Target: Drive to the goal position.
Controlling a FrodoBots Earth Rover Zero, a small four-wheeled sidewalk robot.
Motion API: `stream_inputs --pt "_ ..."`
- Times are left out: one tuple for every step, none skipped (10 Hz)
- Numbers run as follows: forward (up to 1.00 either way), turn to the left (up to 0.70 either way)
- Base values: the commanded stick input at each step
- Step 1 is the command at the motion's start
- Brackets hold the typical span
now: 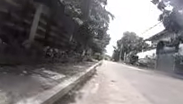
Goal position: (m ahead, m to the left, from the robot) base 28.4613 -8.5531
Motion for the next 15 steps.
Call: stream_inputs --pt "0.7 -0.35" --pt "0.7 -0.35" --pt "0.7 -0.35" --pt "0.7 -0.35" --pt "0.7 -0.35" --pt "0.7 -0.35" --pt "0.7 -0.35" --pt "0.7 -0.11" --pt "0.7 -0.01" --pt "0.7 0.0" --pt "0.7 0.0" --pt "0.7 0.0" --pt "0.7 0.0" --pt "0.7 0.0" --pt "0.7 0.0"
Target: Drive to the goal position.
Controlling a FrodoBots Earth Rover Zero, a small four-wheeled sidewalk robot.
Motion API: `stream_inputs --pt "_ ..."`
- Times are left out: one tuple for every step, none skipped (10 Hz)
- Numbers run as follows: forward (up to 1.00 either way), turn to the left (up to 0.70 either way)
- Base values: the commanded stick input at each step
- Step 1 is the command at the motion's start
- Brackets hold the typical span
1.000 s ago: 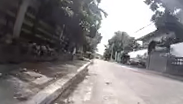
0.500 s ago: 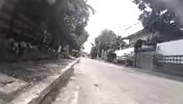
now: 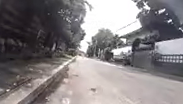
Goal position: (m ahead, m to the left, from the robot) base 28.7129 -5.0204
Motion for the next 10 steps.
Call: stream_inputs --pt "0.7 0.0" --pt "0.7 0.0" --pt "0.7 0.0" --pt "0.7 0.0" --pt "0.7 0.0" --pt "0.7 0.0" --pt "0.7 0.0" --pt "0.7 0.0" --pt "0.7 0.0" --pt "0.7 0.0"
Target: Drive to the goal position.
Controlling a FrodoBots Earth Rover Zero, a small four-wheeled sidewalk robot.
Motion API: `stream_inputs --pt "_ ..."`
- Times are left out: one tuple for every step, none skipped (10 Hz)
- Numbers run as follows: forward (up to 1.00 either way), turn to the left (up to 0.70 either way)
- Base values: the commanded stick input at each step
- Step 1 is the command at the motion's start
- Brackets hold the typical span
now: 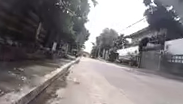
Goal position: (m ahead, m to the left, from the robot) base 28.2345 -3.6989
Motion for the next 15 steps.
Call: stream_inputs --pt "0.7 0.0" --pt "0.7 0.0" --pt "0.7 0.0" --pt "0.7 0.0" --pt "0.7 0.0" --pt "0.7 0.0" --pt "0.7 -0.19" --pt "0.7 -0.35" --pt "0.7 -0.35" --pt "0.7 -0.26" --pt "0.7 -0.09" --pt "0.7 0.0" --pt "0.7 0.0" --pt "0.7 0.0" --pt "0.7 0.0"
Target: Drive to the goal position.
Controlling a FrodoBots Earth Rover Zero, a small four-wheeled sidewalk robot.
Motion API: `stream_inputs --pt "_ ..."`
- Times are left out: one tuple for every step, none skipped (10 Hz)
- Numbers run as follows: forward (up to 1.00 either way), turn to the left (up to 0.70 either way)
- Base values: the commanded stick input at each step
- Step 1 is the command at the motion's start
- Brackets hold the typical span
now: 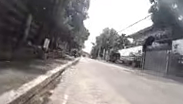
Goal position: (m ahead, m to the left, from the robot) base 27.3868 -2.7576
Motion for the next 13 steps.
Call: stream_inputs --pt "0.7 0.0" --pt "0.7 0.0" --pt "0.7 0.0" --pt "0.7 0.0" --pt "0.7 0.0" --pt "0.7 0.0" --pt "0.7 0.0" --pt "0.7 0.0" --pt "0.7 0.0" --pt "0.7 0.0" --pt "0.7 0.0" --pt "0.7 0.0" --pt "0.7 0.0"
